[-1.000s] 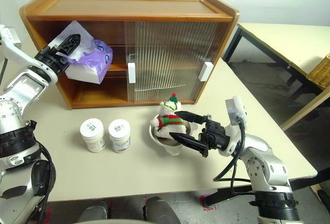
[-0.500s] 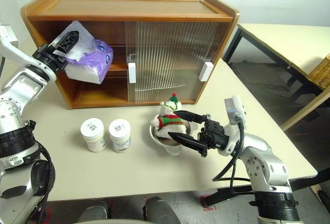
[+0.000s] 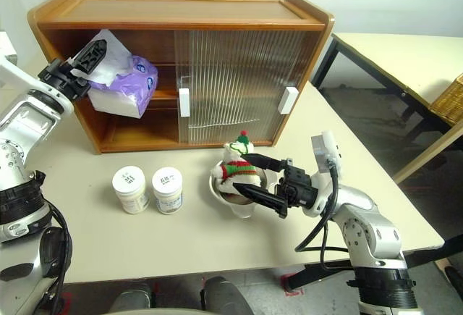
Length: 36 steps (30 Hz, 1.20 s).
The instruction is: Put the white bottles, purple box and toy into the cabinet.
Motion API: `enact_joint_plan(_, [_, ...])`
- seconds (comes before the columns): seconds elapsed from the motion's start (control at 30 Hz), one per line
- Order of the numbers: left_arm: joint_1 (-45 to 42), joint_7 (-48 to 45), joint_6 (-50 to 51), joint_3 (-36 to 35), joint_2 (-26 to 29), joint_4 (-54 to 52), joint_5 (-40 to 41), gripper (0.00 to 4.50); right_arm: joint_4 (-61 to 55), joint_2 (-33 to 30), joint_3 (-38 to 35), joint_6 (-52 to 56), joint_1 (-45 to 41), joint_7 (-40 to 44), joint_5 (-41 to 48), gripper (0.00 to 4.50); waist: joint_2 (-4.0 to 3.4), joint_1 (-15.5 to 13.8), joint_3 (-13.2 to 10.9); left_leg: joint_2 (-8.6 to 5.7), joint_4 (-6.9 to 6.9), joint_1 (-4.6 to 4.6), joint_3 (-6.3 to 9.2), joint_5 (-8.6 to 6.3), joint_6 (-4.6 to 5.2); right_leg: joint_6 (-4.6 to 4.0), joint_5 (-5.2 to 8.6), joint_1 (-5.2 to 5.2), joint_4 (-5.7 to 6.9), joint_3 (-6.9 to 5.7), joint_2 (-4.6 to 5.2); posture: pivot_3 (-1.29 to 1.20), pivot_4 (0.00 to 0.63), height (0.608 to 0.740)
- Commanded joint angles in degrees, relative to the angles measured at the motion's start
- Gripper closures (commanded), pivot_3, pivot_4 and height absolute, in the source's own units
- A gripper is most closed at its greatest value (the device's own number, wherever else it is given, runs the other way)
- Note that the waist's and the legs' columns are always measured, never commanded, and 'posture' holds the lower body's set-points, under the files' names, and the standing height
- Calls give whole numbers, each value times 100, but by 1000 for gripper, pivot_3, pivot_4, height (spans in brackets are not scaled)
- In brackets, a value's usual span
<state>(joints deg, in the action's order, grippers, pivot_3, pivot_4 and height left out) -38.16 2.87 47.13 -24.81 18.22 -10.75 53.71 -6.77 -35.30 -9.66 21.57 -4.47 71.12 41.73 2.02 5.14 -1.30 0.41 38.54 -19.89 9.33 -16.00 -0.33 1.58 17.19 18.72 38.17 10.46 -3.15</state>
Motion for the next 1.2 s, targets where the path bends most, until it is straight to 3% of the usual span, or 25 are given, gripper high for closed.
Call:
enact_joint_plan(0.03, [124, 61, -23, 29, 151, -121, -182, 38, -119, 7, 114, 80, -105, -36, -7, 0, 0, 0, 0, 0, 0, 0, 0, 0, 0, 0, 0, 0, 0, 0, 0, -140, 6, 740])
enact_joint_plan(0.3, [596, -130, -40, 207, 643, -447, -570, 38, -110, 13, 165, 138, -189, -45, -7, 0, -6, 11, 3, 0, -2, 8, -2, 0, 0, -5, -2, 1, 3, -1, 0, -124, 6, 740])
enact_joint_plan(0.5, [1121, -815, -337, 300, 1104, -956, -804, 38, -38, -1, 193, 132, -190, 11, -25, 0, -8, 19, 4, 1, -11, 16, -3, 0, 0, -10, -4, 3, 9, -1, -1, -122, 5, 740])
enact_joint_plan(0.77, [1434, -1303, -942, 297, 1219, -1275, -1104, 38, 139, -9, 264, 89, -271, 156, -83, 0, -8, -83, 4, 1, -11, 13, -3, 0, 0, -26, -11, 5, 8, -3, 0, -98, 5, 740])
enact_joint_plan(0.97, [1989, -2232, -1295, 377, 1413, -1551, -973, 38, 286, -62, 228, 40, -323, 287, -110, 0, -8, -135, 6, 1, -14, 7, -2, -2, -2, -33, -6, 13, 7, -3, 2, -99, 5, 740])
enact_joint_plan(1.07, [2578, -3124, -1754, 325, 1661, -1568, -1070, 927, 335, -94, 219, -11, -284, 344, -141, 0, -14, -135, 9, 4, -28, 6, -1, -2, -3, -40, -1, 23, 8, -3, 2, -99, 5, 740])
enact_joint_plan(1.2, [3053, -4041, -2697, 143, 1515, -1609, -961, 2326, 280, -95, 225, -32, -195, 351, -165, 0, -14, -173, 10, 9, -51, 1, 1, -2, -7, -51, 5, 41, 11, -6, 2, -103, 8, 740])
